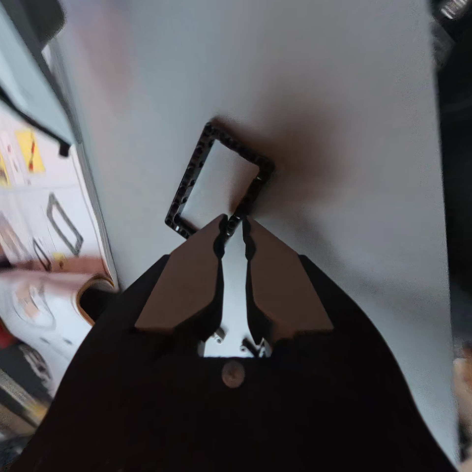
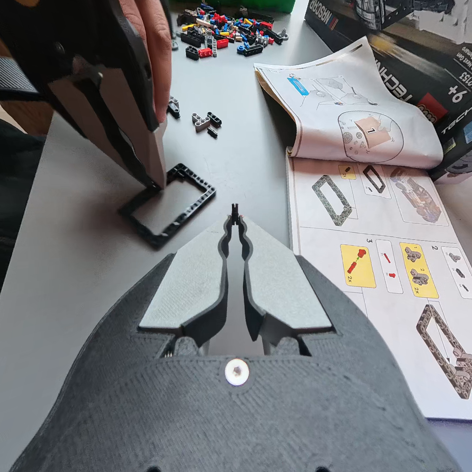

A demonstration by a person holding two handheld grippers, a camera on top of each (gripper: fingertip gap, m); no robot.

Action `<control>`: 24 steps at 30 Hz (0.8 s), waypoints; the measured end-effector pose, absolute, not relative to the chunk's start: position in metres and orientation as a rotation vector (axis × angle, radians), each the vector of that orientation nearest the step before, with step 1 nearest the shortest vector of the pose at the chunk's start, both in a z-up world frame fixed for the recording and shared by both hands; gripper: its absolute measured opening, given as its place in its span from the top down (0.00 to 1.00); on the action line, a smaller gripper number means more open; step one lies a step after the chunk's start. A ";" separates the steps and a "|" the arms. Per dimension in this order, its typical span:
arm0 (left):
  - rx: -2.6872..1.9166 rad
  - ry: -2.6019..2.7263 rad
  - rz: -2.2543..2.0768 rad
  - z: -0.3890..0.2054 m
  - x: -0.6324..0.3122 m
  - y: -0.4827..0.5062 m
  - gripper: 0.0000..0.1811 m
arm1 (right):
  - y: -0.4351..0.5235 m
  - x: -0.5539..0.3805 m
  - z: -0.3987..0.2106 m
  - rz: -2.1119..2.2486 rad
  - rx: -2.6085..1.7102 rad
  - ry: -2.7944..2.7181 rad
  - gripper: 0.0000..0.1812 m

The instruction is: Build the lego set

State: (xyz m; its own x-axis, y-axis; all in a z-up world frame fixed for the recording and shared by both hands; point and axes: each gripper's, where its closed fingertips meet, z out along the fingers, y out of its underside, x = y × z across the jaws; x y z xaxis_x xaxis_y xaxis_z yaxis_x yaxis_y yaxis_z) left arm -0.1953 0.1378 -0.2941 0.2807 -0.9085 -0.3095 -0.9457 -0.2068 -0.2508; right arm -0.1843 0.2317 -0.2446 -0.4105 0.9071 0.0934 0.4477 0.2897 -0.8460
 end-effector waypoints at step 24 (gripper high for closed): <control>-2.215 1.406 -0.078 -0.291 -0.201 0.177 0.55 | 0.158 -0.112 -0.259 1.272 -1.411 -2.233 0.99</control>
